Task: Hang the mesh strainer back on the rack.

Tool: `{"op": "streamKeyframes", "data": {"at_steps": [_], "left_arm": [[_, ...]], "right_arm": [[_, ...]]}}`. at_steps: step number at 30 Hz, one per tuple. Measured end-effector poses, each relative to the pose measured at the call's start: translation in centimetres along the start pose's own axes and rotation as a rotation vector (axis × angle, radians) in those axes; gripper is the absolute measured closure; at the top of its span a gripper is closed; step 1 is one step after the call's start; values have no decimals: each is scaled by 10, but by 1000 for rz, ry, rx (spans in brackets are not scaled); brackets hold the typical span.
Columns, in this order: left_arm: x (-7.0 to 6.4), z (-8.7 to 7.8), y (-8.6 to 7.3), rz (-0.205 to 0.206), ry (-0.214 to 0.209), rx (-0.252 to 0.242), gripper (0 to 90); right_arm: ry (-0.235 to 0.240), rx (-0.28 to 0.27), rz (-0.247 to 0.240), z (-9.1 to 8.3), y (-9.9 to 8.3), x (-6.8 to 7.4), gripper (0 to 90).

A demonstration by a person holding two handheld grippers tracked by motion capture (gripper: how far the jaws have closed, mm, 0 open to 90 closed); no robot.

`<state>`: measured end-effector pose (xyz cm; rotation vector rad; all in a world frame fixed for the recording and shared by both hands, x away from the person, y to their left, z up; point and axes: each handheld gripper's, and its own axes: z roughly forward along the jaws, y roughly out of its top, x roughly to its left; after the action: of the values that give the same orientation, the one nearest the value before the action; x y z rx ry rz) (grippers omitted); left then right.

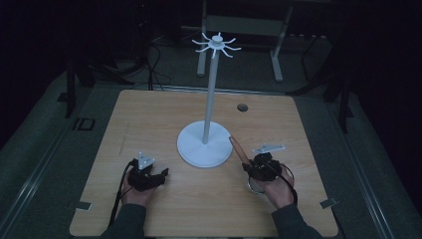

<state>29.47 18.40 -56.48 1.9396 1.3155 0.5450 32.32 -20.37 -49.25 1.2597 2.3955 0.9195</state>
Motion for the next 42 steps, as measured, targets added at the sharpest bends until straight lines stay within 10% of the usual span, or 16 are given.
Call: {"op": "streamKeyframes", "data": {"at_steps": [42], "left_arm": [[0, 0, 0, -8, 0, -4, 332]], "right_arm": [[-30, -219, 6, -13, 30, 0, 698]]}}
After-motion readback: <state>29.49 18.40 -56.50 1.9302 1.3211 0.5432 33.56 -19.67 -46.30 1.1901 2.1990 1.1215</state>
